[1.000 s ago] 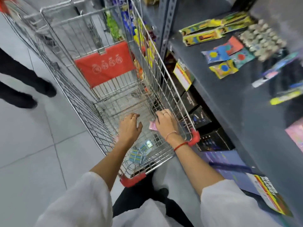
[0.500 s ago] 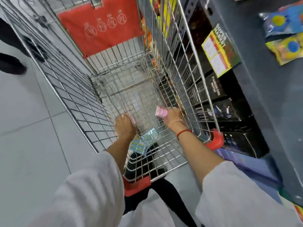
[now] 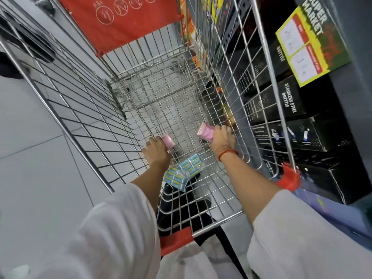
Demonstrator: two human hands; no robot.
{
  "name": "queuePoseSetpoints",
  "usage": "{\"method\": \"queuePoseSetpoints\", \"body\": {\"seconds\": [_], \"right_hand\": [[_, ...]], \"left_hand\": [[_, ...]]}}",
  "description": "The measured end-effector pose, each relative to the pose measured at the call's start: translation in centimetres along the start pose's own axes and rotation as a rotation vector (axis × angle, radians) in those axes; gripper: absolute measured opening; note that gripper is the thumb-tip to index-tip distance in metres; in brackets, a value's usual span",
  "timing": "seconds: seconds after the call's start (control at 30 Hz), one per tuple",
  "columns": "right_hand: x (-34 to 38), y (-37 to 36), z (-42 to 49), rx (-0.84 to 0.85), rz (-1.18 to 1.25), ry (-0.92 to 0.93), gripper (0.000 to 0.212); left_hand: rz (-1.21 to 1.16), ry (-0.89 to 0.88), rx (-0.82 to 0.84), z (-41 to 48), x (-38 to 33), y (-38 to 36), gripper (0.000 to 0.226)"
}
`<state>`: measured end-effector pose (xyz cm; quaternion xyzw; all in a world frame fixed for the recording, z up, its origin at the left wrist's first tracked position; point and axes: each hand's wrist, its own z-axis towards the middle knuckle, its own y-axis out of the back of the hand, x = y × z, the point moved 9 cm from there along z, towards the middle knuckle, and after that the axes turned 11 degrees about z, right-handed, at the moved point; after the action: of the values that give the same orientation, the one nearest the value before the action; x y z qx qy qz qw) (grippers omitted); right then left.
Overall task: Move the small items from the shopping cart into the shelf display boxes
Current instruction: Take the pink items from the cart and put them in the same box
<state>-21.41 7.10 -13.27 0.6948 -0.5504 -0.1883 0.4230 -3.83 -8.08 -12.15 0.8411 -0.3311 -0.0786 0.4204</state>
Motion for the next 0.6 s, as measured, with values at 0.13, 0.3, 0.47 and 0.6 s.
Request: {"method": "queuePoseSetpoints", "body": {"seconds": [0.13,0.3,0.47,0.6], "right_hand": [[0.5,0.9,-1.2,-0.042,0.018,0.000,0.055],[1.3,2.6,-3.0,-0.076,0.222,-0.080,0.060],[1.9,5.3,-5.7,-0.178,0.399,-0.103,0.053],[3.1,10.1,-9.2,-0.353,0.543,-0.014,0.049]], "left_hand": [[-0.156,-0.012,-0.024,-0.8,-1.2,1.3,0.048],[-0.462,0.019,0.016,-1.7,-1.8,2.4,0.046],[-0.628,-0.005,-0.035,-3.5,-1.8,5.2,0.049],[-0.751,-0.058,-0.190,-6.5,-1.2,9.2,0.048]]}}
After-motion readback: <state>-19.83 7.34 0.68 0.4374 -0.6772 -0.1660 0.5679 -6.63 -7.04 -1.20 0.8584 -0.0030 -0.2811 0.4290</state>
